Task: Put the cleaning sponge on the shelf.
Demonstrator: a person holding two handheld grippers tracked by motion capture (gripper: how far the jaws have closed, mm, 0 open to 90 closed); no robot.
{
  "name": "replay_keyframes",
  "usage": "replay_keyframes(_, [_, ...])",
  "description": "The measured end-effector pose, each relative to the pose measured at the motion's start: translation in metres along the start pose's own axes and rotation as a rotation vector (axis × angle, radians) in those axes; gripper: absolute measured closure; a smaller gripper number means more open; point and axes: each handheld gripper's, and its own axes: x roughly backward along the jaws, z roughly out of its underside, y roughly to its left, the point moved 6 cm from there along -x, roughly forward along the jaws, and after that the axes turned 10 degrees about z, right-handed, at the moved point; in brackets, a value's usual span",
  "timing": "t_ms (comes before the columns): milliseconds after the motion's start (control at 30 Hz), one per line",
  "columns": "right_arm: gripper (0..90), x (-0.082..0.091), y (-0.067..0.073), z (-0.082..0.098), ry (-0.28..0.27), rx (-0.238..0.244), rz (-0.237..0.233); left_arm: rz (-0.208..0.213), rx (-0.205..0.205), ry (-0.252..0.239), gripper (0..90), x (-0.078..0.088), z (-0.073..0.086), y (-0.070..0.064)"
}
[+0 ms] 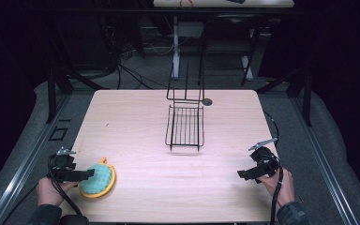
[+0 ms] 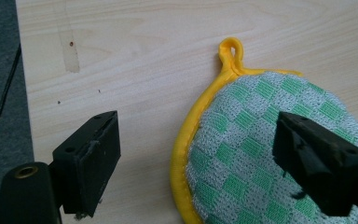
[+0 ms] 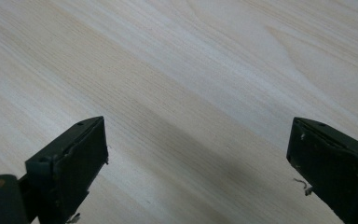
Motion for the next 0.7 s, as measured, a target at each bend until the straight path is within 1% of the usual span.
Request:
replay_keyframes(33, [4.8, 0.0000, 0.0000, -0.0001, 0.000, 0.000, 0.000, 0.006, 0.000, 0.002, 18.3, -0.0008, 0.0006, 0.0001])
replay_keyframes(67, [4.8, 0.0000, 0.0003, -0.0002, 0.000, 0.000, -0.002, 0.021, 0.003, 0.006, 22.0, -0.0020, 0.0016, -0.0002])
replay_keyframes(100, [5.0, 0.0003, 0.0001, 0.0000, 0.006, 0.009, 0.001, 0.034, 0.008, 0.006, 25.1, -0.0026, 0.0020, -0.0007])
replay_keyframes(133, [5.0, 0.0003, 0.0001, 0.0000, 0.006, 0.009, 0.001, 0.034, 0.008, 0.006, 28.6, -0.0026, 0.0020, -0.0007])
replay_keyframes(167, [5.1, 0.0000, 0.0008, -0.0003, 0.002, 0.009, 0.001, 0.054, 0.015, 0.003, 31.9, -0.0028, 0.0022, -0.0017])
replay_keyframes(200, [5.1, 0.0001, 0.0011, -0.0004, 0.001, 0.006, 0.001, 0.065, 0.022, 0.003, 34.0, -0.0033, 0.0025, -0.0024])
replay_keyframes(233, [5.2, 0.0006, 0.0013, -0.0003, 0.005, 0.003, 0.002, 0.081, 0.026, 0.001, 37.9, -0.0037, 0.0028, -0.0032])
replay_keyframes(267, [5.2, 0.0004, 0.0015, -0.0004, 0.001, 0.003, 0.000, 0.087, 0.031, -0.001, 41.0, -0.0038, 0.0030, -0.0036])
replay_keyframes(300, [5.3, 0.0005, 0.0015, -0.0003, 0.001, 0.004, 0.001, 0.089, 0.035, 0.001, 43.7, -0.0040, 0.0033, -0.0041])
replay_keyframes(467, [5.5, 0.0010, 0.0018, -0.0002, 0.006, 0.011, 0.005, 0.093, 0.048, 0.006, 49.1, -0.0049, 0.0042, -0.0043])
replay_keyframes(533, [5.7, 0.0010, 0.0023, -0.0005, 0.003, 0.017, 0.002, 0.091, 0.044, 0.005, 51.6, -0.0050, 0.0043, -0.0048])
replay_keyframes(567, [5.7, 0.0007, 0.0031, -0.0009, -0.003, 0.011, 0.002, 0.087, 0.043, 0.005, 53.6, -0.0048, 0.0044, -0.0053])
replay_keyframes(633, [5.9, 0.0010, 0.0033, -0.0007, 0.001, 0.017, 0.003, 0.076, 0.029, -0.004, 59.1, -0.0042, 0.0042, -0.0059])
replay_keyframes(700, [5.9, 0.0008, 0.0034, -0.0008, 0.001, 0.019, 0.004, 0.075, 0.013, -0.005, 67.6, -0.0042, 0.0043, -0.0071])
